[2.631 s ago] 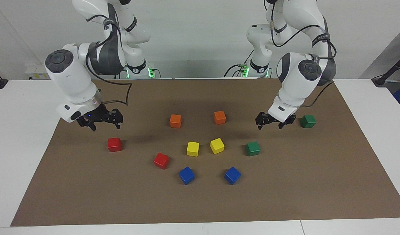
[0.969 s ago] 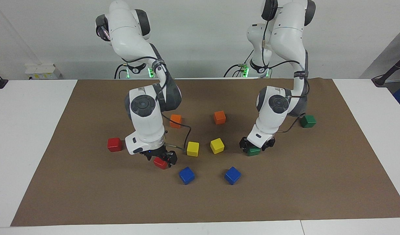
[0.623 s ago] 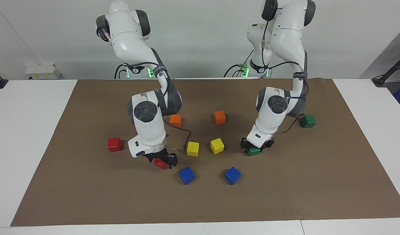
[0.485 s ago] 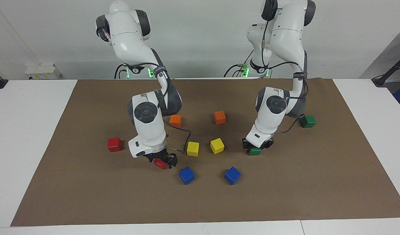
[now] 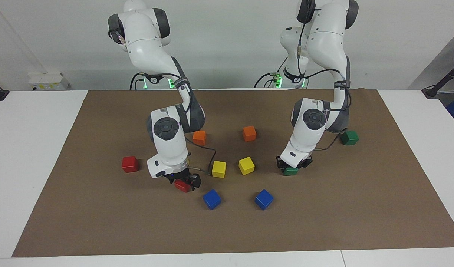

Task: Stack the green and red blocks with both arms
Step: 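Carry the green cube with the left gripper while the right gripper carries red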

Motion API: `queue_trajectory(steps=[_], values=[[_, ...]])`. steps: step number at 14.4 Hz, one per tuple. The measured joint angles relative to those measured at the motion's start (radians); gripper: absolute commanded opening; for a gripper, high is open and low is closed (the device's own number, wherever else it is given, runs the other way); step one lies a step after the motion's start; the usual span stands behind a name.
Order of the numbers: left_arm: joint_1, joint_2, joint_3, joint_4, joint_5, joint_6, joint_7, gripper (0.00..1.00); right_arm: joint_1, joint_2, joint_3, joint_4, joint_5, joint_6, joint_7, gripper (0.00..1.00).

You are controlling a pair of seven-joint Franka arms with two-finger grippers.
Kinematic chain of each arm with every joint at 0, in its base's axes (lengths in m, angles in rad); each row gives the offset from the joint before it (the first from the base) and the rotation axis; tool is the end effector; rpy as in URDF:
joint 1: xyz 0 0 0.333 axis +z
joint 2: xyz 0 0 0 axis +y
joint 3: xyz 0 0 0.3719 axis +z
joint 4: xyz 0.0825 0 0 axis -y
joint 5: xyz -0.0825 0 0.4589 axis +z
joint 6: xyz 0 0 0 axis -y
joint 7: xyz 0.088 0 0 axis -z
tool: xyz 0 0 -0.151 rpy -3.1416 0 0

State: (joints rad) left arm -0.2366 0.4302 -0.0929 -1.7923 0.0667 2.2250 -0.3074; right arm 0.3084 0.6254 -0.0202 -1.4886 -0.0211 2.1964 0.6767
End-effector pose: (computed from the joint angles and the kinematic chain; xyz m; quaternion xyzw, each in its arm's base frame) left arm 0.6967 -0.2295 0.2743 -0.9996 0.0270 -0.0046 0.0060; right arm 0.7861 0.2341 0.2765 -0.9818 0.1850 -0.0433 0.0062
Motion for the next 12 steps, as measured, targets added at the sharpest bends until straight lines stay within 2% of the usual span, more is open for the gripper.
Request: queue_trajectory(steps=[1, 2, 3, 4, 6, 8, 10, 12], values=[[0.012, -0.025, 0.001, 0.013, 0.0, -0.047, 0.0, 0.0, 0.0, -0.005, 0.0, -0.015, 0.0, 0.011, 0.0, 0.84], [0.034, -0.061, 0.002, 0.02, 0.0, -0.103, 0.002, 0.0, 0.001, -0.01, 0.001, -0.026, 0.0, 0.017, 0.0, 0.58], [0.061, -0.104, 0.002, 0.023, -0.001, -0.16, 0.021, 0.0, 0.001, -0.015, 0.001, -0.036, 0.0, 0.02, 0.0, 0.24], [0.093, -0.149, 0.002, 0.023, -0.003, -0.215, 0.066, 0.0, 0.001, -0.019, 0.001, -0.041, 0.0, 0.021, 0.0, 0.0], [0.169, -0.227, 0.004, 0.011, -0.009, -0.3, 0.201, 0.0, 0.001, -0.024, 0.001, -0.047, 0.0, 0.021, 0.0, 0.0], [0.26, -0.288, 0.007, -0.029, -0.021, -0.326, 0.341, 0.0, 0.001, -0.028, 0.0, -0.05, 0.0, 0.015, -0.015, 0.0], [0.347, -0.325, 0.009, -0.08, -0.028, -0.328, 0.478, 0.0, 0.0, -0.04, 0.0, -0.038, -0.001, -0.037, -0.033, 0.0], [0.426, -0.341, 0.01, -0.124, -0.032, -0.319, 0.588, 0.0, -0.004, -0.101, -0.004, -0.03, -0.002, -0.11, -0.122, 0.0]])
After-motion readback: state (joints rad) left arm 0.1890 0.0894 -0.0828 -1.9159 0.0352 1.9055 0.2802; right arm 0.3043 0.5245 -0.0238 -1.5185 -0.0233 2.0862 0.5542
